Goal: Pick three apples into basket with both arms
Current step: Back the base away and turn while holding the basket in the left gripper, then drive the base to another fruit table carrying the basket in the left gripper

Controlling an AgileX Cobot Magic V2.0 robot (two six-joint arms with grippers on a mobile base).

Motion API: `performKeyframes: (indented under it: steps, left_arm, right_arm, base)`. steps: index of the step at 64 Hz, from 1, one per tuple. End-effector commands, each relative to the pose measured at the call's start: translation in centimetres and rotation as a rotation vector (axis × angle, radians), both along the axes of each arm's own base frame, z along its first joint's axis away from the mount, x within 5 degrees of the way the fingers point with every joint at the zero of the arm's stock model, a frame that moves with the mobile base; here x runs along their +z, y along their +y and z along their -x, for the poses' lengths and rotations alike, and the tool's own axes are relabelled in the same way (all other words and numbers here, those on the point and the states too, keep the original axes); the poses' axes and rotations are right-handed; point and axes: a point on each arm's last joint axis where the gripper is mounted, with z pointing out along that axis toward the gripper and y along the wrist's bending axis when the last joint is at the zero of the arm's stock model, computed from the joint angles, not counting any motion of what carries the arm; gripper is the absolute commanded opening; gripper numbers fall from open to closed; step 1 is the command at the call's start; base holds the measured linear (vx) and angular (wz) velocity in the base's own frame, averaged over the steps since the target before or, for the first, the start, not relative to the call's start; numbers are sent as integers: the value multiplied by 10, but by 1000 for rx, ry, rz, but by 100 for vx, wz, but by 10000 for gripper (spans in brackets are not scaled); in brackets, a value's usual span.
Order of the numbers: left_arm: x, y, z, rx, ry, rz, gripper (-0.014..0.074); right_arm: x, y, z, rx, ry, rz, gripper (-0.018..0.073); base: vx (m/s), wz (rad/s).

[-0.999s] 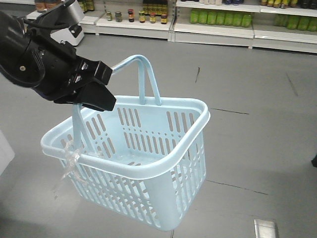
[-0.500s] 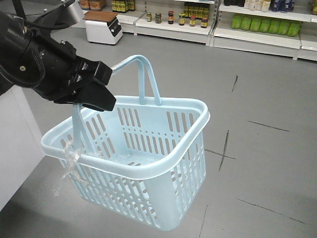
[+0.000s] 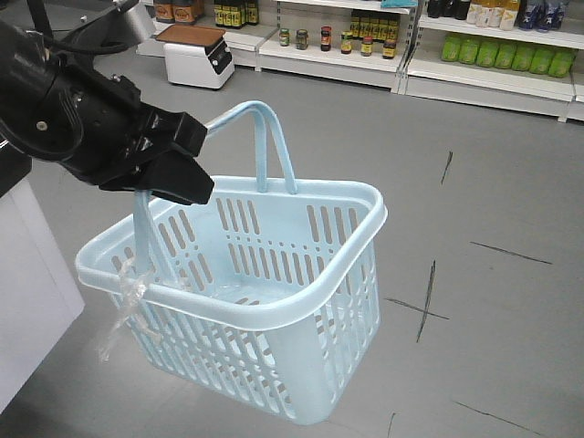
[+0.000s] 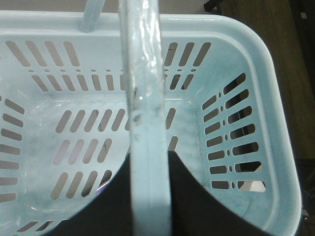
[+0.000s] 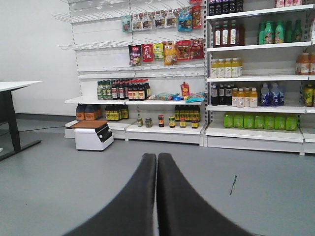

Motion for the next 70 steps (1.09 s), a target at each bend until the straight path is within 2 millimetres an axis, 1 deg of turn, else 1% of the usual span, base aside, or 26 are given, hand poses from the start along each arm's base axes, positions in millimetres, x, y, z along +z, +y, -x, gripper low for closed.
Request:
performKeyframes:
  steps: [1, 31, 70]
  left_arm:
    - [23, 0, 13, -1, -53, 89, -8]
    - [23, 0, 13, -1, -53, 89, -8]
    - [23, 0, 13, -1, -53, 89, -8]
  right_arm:
    - [2, 0, 1, 1, -69, 17, -4]
    - [2, 0, 1, 1, -69, 17, -4]
    - [2, 0, 1, 1, -69, 17, -4]
  base:
    - [23, -3]
    - [25, -14]
    - [25, -33]
